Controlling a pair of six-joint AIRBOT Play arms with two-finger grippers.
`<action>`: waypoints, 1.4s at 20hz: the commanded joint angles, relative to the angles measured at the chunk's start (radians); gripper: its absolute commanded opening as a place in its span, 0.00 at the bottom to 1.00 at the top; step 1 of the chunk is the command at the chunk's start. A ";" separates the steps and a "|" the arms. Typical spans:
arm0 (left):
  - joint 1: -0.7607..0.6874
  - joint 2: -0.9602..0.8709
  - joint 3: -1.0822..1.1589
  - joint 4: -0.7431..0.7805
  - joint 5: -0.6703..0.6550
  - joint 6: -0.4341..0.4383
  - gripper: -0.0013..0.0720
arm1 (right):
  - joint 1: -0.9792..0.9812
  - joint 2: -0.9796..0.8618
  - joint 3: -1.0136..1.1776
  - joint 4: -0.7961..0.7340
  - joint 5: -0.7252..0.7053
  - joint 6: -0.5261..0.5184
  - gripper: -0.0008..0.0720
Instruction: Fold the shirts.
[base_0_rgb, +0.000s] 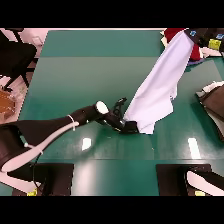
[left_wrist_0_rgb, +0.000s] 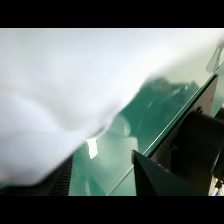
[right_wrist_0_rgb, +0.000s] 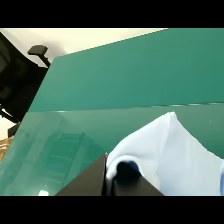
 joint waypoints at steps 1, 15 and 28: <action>-0.162 0.013 -0.005 0.006 0.306 -0.137 0.58 | 0.000 0.007 0.001 0.000 -0.002 0.002 0.04; -0.287 0.012 -0.019 0.114 0.554 -0.309 0.34 | -0.048 0.081 0.001 0.000 0.078 0.002 0.04; -0.205 0.000 -0.087 0.187 0.715 -0.520 0.34 | -0.022 0.098 0.001 0.031 0.124 0.002 0.04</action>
